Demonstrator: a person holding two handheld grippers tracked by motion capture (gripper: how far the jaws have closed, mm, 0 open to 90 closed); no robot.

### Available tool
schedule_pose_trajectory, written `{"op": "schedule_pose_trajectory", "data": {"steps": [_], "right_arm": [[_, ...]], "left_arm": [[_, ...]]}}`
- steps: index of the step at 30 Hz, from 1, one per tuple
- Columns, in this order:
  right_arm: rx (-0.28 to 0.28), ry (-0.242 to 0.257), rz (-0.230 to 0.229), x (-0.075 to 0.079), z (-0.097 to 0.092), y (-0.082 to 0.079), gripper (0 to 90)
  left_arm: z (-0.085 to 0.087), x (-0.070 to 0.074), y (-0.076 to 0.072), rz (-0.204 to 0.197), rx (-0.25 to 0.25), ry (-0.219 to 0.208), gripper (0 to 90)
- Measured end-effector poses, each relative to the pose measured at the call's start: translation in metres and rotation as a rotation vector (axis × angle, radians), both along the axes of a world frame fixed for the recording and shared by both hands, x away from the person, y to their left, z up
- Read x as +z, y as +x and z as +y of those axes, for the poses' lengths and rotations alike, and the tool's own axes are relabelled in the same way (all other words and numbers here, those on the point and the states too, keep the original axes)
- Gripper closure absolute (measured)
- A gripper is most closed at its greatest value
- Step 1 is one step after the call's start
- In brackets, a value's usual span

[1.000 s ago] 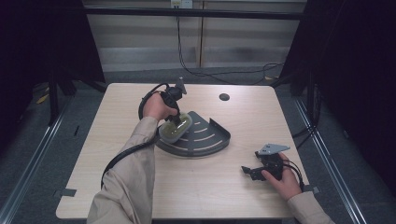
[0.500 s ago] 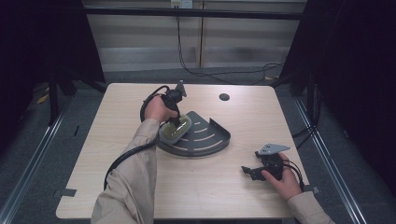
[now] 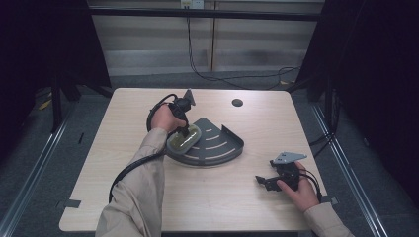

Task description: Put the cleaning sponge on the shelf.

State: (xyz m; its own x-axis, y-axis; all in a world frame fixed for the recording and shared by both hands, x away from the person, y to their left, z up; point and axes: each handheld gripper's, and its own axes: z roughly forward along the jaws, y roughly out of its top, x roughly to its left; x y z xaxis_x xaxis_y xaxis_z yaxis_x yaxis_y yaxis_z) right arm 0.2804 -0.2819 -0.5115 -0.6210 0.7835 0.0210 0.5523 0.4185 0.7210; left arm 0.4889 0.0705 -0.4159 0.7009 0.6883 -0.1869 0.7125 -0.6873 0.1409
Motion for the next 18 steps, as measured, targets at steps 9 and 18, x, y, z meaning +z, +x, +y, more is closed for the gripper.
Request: {"op": "schedule_pose_trajectory", "data": {"steps": [9,18], "right_arm": [[0.0,0.0,0.0,0.0,0.0,0.0,12.9],[0.0,0.0,0.0,0.0,0.0,0.0,12.9]], "left_arm": [[0.0039,-0.0012,-0.001,0.011,0.001,0.008,71.5],[0.0079,-0.0027,-0.0026,0.006,0.008,0.007,71.2]]}}
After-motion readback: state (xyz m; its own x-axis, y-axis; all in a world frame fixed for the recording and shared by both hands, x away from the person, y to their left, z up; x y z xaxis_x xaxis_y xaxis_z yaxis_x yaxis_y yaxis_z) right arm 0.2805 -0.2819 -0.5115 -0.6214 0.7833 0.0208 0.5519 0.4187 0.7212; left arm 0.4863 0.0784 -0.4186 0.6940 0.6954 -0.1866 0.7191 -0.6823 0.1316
